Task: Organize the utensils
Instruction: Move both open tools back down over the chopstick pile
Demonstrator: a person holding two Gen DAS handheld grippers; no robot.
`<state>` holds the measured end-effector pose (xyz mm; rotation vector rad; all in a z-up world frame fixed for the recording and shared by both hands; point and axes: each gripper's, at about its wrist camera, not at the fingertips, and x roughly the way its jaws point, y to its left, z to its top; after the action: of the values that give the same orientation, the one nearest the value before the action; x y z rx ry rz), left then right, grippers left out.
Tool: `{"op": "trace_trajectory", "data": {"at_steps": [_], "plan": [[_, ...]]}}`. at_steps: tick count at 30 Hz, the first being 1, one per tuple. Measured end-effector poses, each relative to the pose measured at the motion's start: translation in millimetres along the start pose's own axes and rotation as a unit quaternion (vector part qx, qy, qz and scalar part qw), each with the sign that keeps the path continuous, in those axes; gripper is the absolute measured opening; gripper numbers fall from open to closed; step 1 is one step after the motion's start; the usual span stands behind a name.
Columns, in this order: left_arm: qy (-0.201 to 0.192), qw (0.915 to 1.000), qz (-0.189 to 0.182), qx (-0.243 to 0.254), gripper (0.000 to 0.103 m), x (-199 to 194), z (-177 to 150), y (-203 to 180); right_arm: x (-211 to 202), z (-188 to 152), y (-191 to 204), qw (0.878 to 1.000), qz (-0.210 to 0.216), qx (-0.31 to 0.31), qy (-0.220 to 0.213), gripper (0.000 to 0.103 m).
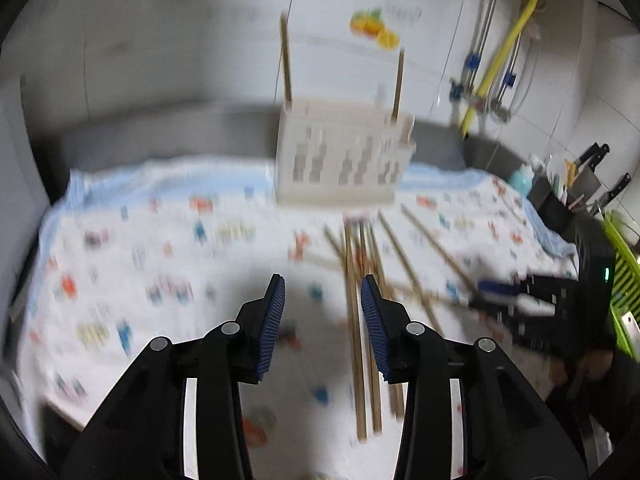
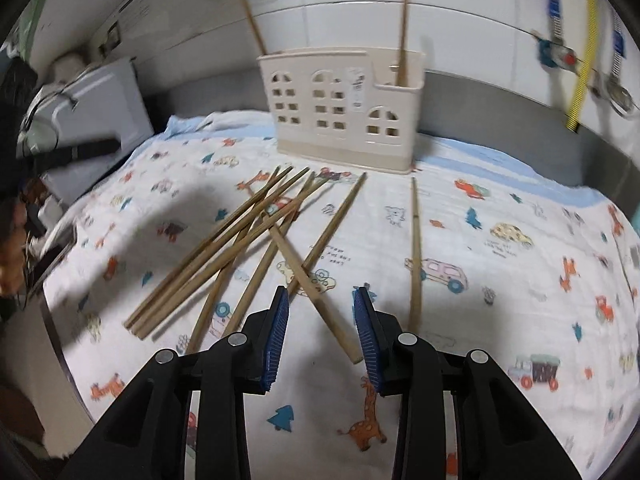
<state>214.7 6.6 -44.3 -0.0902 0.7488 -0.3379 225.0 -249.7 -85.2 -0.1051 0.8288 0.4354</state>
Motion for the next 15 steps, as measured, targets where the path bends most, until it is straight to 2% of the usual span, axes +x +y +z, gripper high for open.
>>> {"op": "trace_trajectory", "data": {"at_steps": [4, 7, 9, 14, 15], "plan": [[0.028, 0.9992, -0.006, -0.027, 0.038, 12, -31, 6, 9, 1, -4, 1.000, 0.005, -0.016, 0.011, 0.033], [0.049, 0.9986, -0.006, -0.019, 0.037, 20, -50, -1, 12, 0, -4, 1.000, 0.012, -0.022, 0.014, 0.033], [0.059, 0.9981, -0.011, -0.015, 0.033, 24, -58, -8, 16, 0, -3, 0.999, 0.015, -0.028, 0.018, 0.030], [0.077, 0.9969, -0.010, -0.005, 0.026, 33, -71, -18, 20, -2, 0, 0.999, 0.019, -0.042, 0.022, 0.028], [0.082, 0.9965, -0.010, -0.005, 0.021, 35, -73, -19, 19, -3, 0, 0.999, 0.018, -0.043, 0.021, 0.028]]}}
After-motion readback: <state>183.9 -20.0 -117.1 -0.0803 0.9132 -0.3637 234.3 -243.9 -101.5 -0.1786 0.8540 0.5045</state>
